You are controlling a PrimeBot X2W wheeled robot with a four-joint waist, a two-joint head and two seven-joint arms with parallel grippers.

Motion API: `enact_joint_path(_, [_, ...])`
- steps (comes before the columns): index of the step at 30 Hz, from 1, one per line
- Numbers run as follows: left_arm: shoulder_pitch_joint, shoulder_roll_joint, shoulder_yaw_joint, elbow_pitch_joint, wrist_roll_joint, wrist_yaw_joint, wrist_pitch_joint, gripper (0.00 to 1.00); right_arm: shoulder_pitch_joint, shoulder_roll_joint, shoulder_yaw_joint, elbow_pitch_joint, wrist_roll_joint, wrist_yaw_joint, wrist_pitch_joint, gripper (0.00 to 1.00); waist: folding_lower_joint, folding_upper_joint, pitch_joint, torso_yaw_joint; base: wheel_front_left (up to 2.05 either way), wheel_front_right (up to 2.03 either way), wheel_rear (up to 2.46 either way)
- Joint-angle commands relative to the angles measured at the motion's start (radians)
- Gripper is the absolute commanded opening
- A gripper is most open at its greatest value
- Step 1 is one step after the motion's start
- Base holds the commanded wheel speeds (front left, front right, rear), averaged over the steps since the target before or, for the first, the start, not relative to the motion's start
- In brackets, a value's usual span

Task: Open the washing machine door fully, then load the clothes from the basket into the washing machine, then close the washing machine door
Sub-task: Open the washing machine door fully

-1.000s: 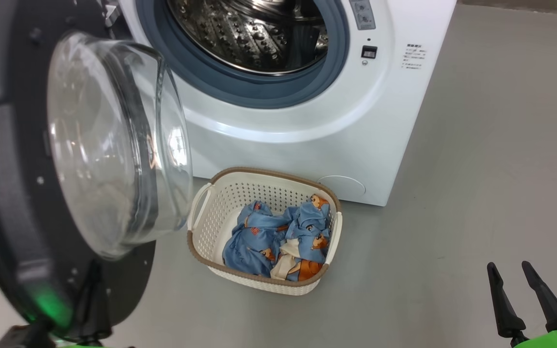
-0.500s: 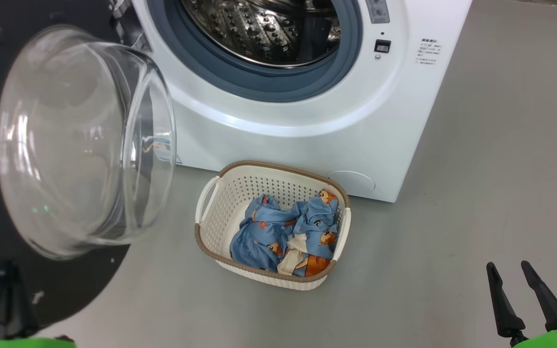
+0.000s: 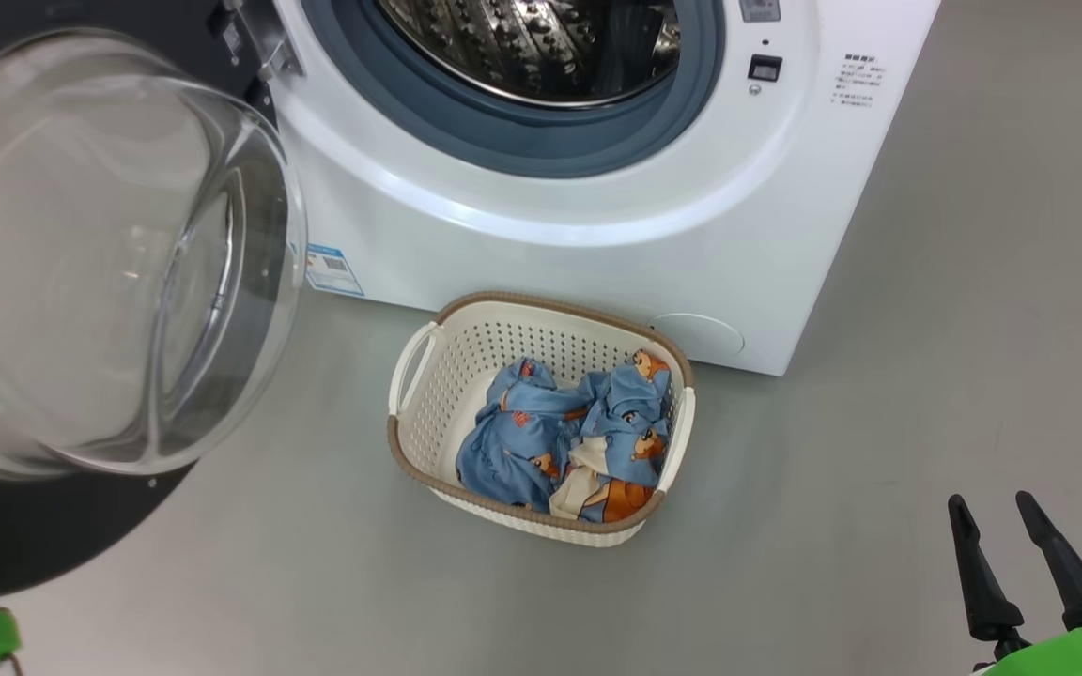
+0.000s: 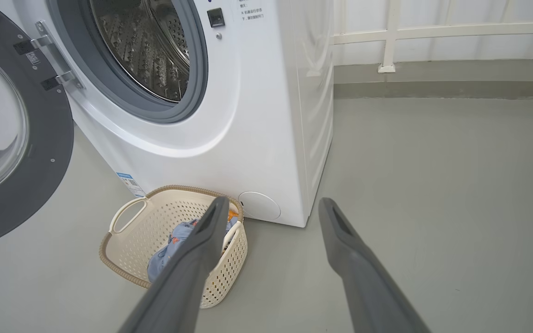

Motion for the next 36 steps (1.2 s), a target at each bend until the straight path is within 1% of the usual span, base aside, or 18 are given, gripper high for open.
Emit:
enact_joint_path(1, [-0.048,0.058,0.057,-0.007,0.013,-0.004,-0.006,0.0,-0.023,-0.024,0.02,-0.024,-0.002,0.003,-0.012,1.0,0.0,-0.0001,0.008,0.0,0.0,0.0,0.0])
enact_joint_path(7, [-0.137,0.097,0.102,0.077,0.037,-0.031,-0.006,0.0,-0.029,-0.032,0.011,-0.027,-0.008,0.003,-0.012,1.0,0.0,-0.0001,0.041,0.005,0.0,0.0,0.0])
enact_joint_path(23, [-0.353,0.228,0.22,0.296,0.111,-0.077,-0.006,0.0,-0.081,-0.051,0.005,-0.047,-0.023,0.003,-0.012,1.0,0.0,-0.0001,0.159,-0.011,0.0,0.0,0.0])
enact_joint_path(30, [-0.422,0.264,0.269,0.377,0.127,-0.085,-0.006,0.0,-0.108,-0.057,0.004,-0.053,-0.03,0.003,-0.012,1.0,0.0,-0.0001,0.202,-0.02,0.0,0.0,0.0])
enact_joint_path(36, [-0.449,0.281,0.289,0.426,0.145,-0.089,-0.006,0.0,-0.115,-0.058,0.004,-0.053,-0.035,0.003,-0.012,1.0,0.0,-0.0001,0.212,-0.025,0.0,0.0,0.0])
